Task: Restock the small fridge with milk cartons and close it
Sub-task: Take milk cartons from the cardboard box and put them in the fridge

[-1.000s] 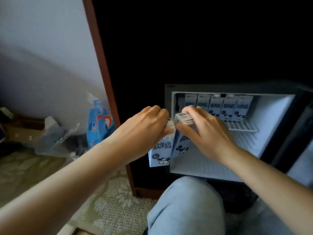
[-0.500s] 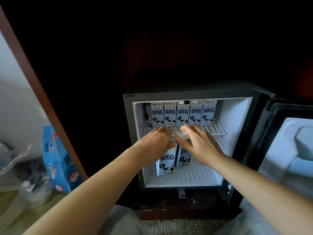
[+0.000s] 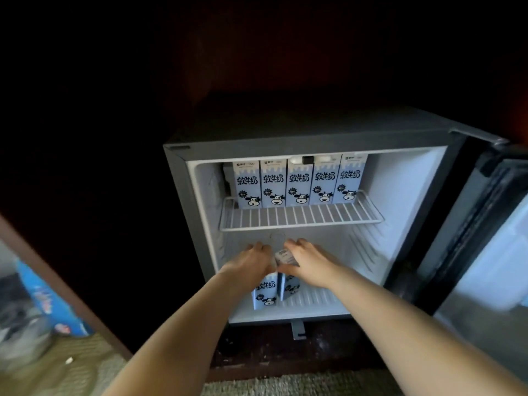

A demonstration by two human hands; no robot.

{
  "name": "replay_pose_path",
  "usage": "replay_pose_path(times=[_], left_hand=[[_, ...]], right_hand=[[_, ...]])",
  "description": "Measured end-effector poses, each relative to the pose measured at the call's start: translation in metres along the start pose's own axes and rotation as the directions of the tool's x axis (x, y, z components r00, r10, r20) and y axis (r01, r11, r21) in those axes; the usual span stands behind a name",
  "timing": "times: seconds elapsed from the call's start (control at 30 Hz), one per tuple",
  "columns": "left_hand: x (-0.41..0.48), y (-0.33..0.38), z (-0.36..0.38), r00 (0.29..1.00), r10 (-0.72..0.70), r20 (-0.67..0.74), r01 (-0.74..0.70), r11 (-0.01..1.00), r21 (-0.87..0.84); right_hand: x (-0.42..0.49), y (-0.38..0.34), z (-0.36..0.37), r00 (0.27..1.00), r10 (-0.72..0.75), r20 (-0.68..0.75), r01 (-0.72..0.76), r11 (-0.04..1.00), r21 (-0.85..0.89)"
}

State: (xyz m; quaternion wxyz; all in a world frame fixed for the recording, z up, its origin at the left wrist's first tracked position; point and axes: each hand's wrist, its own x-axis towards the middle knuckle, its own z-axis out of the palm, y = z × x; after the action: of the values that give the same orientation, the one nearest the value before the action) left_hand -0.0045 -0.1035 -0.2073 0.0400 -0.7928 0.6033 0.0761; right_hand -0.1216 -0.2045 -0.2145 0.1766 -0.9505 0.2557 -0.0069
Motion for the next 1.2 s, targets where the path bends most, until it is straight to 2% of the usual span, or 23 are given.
replay_pose_path(times=[0.13,0.3,0.37,0.47,0.53,0.63,0.77,0.83,0.97,1.07,1.2], left_hand=[[0.021,-0.010,0.028,1.000,-0.013,-0.018,0.013,1.000,-0.004],[0.041,-0.015,0.059,1.000,0.003,0.012,-0.005,0.991,0.136],[0.046,-0.017,0.072,1.000,0.002,0.000,-0.002,0.993,0.118],[0.048,-0.017,0.082,0.998,-0.052,-0.047,0.045,0.991,-0.127],[0.048,-0.018,0.087,0.991,-0.115,-0.068,0.084,0.933,-0.349],[0.043,-0.020,0.098,0.986,-0.154,-0.064,0.101,0.854,-0.510],[0.037,-0.012,0.110,0.941,-0.335,0.041,0.245,0.594,-0.766],[0.038,-0.010,0.115,0.920,-0.380,0.096,0.297,0.517,-0.803],[0.039,-0.010,0.123,0.897,-0.424,0.129,0.354,0.510,-0.784],[0.045,-0.009,0.130,0.887,-0.444,0.126,0.369,0.519,-0.771],[0.057,-0.011,0.133,0.886,-0.456,0.085,0.326,0.483,-0.813]], right_hand=[[0.018,0.009,0.022,0.998,0.055,0.026,-0.055,0.998,-0.003],[0.034,0.017,0.045,0.992,0.125,0.016,-0.125,0.992,-0.014],[0.038,0.020,0.052,0.989,0.150,0.005,-0.150,0.989,-0.015],[0.039,0.022,0.066,0.983,0.180,-0.040,-0.180,0.984,-0.005],[0.036,0.024,0.074,0.978,0.187,-0.089,-0.187,0.982,0.015],[0.033,0.032,0.080,0.974,0.199,-0.105,-0.187,0.976,0.114],[0.029,0.042,0.084,0.965,0.255,-0.064,-0.218,0.913,0.346],[0.026,0.045,0.088,0.954,0.296,-0.050,-0.246,0.867,0.434],[0.026,0.050,0.103,0.952,0.307,-0.003,-0.269,0.838,0.475],[0.031,0.053,0.109,0.949,0.312,-0.044,-0.260,0.854,0.450],[0.043,0.057,0.112,0.941,0.322,-0.104,-0.242,0.854,0.460]])
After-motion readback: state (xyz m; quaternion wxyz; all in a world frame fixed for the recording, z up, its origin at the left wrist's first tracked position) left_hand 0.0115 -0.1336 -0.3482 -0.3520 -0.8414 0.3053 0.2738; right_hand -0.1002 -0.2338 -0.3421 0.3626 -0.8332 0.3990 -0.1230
